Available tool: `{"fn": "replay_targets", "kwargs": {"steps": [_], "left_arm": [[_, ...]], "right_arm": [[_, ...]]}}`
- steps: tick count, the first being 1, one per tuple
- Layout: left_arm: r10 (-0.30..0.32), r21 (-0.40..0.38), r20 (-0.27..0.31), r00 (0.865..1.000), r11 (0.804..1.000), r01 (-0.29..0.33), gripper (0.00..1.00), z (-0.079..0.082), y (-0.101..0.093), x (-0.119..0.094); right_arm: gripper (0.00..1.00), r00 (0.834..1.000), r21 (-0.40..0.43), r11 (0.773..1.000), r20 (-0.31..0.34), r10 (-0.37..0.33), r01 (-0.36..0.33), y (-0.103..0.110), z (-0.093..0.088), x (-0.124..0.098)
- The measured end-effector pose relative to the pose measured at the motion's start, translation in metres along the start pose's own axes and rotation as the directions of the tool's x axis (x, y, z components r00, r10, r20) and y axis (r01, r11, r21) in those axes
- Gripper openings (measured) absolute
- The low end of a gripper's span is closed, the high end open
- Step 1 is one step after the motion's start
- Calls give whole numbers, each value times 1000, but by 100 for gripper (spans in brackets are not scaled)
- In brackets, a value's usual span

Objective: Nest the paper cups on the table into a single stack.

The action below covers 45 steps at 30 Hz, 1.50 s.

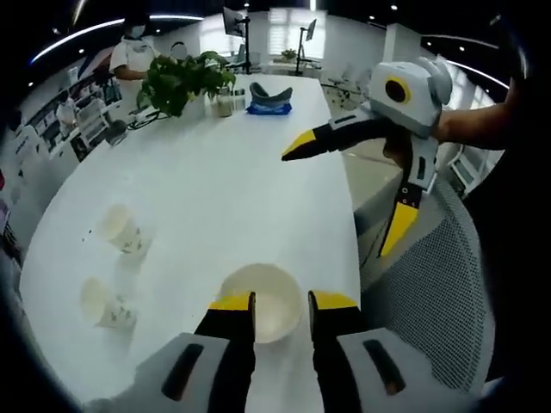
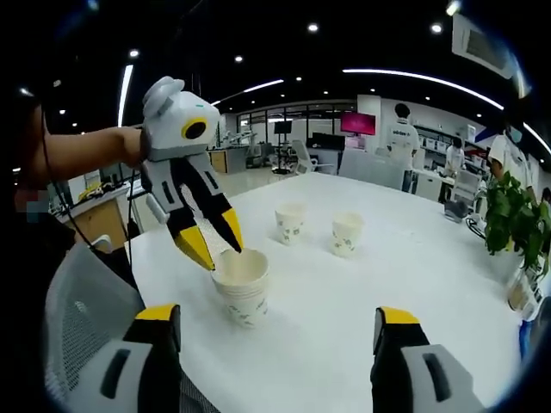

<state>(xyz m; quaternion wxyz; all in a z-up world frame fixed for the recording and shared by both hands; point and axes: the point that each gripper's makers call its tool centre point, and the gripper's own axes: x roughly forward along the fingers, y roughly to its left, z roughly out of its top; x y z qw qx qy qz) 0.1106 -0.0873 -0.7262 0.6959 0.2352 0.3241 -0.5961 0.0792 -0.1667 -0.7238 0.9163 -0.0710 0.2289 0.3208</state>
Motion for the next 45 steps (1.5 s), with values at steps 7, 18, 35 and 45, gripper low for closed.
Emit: {"fn": "replay_targets", "kwargs": {"steps": [7,18,35,45], "left_arm": [[85,-12,47,995,996,-85,32,8,22,-16],[249,-62,117,961,968,-243,45,8,78,-38],[362,-185,162,918,925,-332,64,-4,133,-46],[429,-195,178,885,897,-396,78,-20,164,-44]], "right_arm": [[96,1000,-9,1000,4,12,-12,3,3,2],[98,1000,-18,999,2,30,-30,4,3,5],[100,999,-28,999,11,36,-36,1,2,8],[100,999,-28,999,-5,31,-32,-2,-4,10]]}}
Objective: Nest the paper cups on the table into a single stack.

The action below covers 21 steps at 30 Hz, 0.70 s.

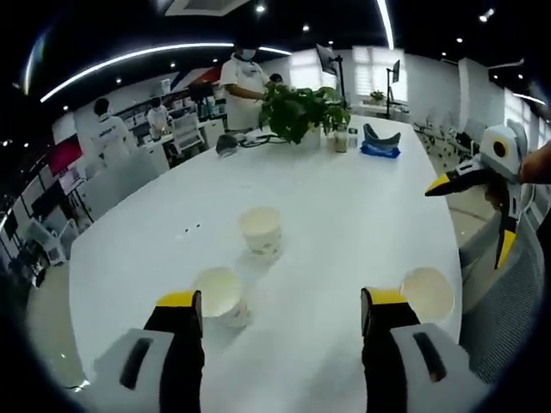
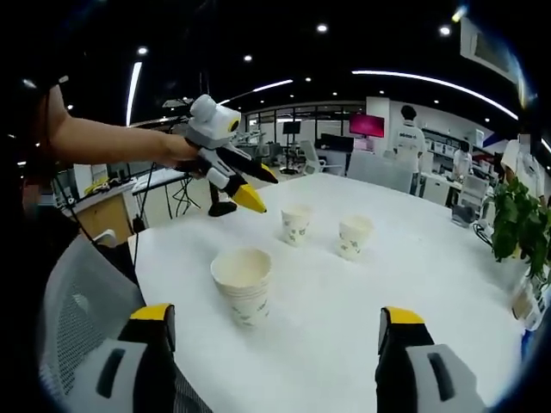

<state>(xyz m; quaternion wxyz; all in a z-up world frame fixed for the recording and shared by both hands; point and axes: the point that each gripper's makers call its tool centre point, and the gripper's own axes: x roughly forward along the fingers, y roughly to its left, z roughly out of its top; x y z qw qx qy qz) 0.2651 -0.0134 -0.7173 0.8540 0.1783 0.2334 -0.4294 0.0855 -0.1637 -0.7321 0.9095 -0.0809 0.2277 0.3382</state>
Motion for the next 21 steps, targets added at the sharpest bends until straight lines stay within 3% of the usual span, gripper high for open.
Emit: {"fn": "replay_targets", "kwargs": {"steps": [14,21], "left_arm": [[30,-9,19,999,1000,-30,89,-7,13,17],[39,-1,-8,999,999,-39,84,-16,19,25]], "right_arm": [[100,1000,16,1000,-9,-16,16,-6,-8,-1],[100,1000,25,999,-15,-21,21,-10,-10,-1]]}}
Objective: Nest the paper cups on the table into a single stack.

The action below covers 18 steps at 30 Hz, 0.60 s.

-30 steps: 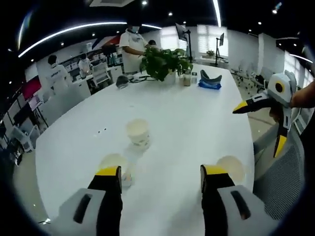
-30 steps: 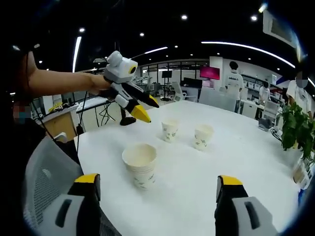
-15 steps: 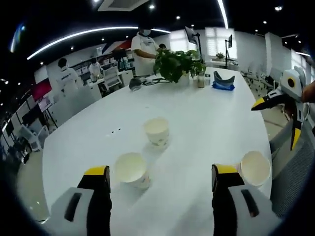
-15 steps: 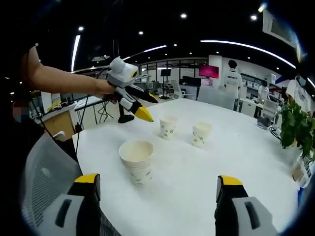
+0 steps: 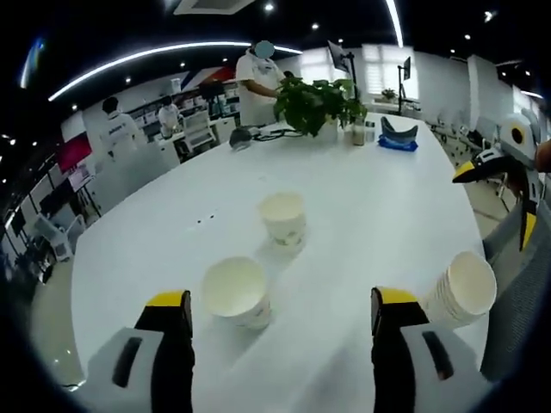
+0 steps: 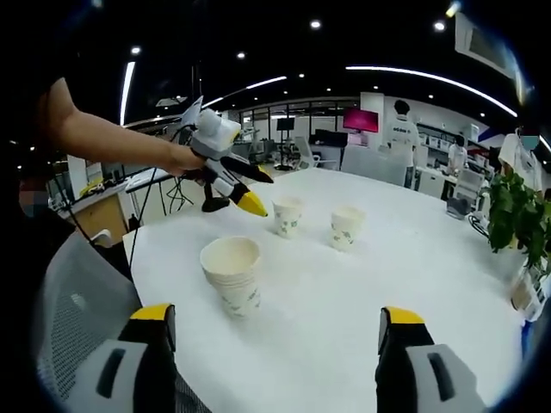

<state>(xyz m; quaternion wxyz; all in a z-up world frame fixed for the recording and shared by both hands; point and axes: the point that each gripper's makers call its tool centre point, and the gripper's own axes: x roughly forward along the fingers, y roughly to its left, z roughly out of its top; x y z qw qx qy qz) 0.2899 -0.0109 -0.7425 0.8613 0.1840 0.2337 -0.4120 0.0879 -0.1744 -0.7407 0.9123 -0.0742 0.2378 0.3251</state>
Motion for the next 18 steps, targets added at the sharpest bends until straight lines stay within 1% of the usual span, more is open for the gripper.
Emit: {"fn": "replay_targets", "kwargs": {"steps": [3,6,10,13,18], "left_arm": [[1,7,-2,1000,1000,-1,81,-2,5,4],[0,-2,-2,1000,1000,0,78,-4,10,6],[-14,-2,-8,1000,1000,14,71,-8,8,9],[-27,10,-11,1000,1000,28,67,-9,6,10],[-50,6,-6,999,999,50,62,-8,3,11]], "right_arm": [[100,1000,2,1000,-3,-1,1,-1,-1,0],[100,1000,4,1000,-1,-4,4,-3,-1,1],[99,1000,3,1000,4,-6,6,-4,1,1],[99,1000,4,1000,1,-5,5,-6,0,2],[99,1000,12,1000,4,-10,10,-10,-1,2]]}}
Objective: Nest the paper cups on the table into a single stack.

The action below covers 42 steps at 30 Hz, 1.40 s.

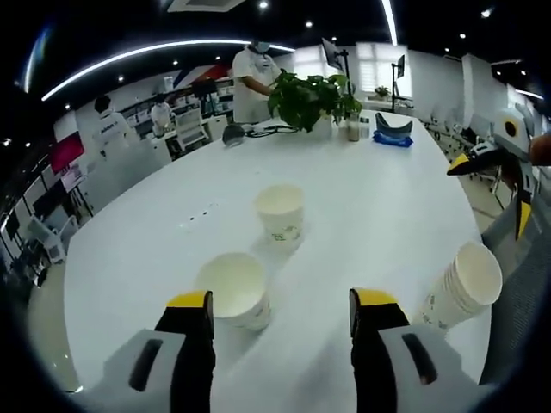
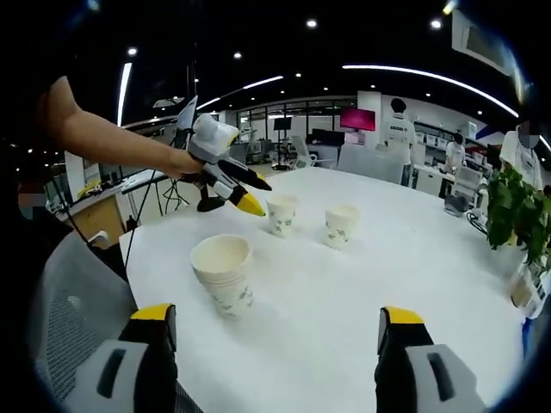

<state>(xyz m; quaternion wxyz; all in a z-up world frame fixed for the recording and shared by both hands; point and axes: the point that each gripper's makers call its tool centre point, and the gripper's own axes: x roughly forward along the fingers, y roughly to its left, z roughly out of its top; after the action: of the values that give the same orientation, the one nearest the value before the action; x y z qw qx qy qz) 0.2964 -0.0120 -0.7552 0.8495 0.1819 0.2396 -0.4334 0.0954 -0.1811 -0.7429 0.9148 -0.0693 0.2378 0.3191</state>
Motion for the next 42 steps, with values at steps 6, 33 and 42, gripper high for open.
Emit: {"fn": "replay_targets", "kwargs": {"steps": [6,33,42], "left_arm": [[-10,-4,6,1000,1000,10,55,1,1,1],[-4,31,-118,993,999,8,15,-27,18,37],[8,35,-98,995,999,-5,0,-19,22,28]], "right_arm": [[98,1000,-1,1000,-8,-2,2,-3,-2,0],[96,999,12,1000,-36,2,-1,-17,-10,8],[96,1000,11,1000,-30,1,0,-17,-7,9]]}}
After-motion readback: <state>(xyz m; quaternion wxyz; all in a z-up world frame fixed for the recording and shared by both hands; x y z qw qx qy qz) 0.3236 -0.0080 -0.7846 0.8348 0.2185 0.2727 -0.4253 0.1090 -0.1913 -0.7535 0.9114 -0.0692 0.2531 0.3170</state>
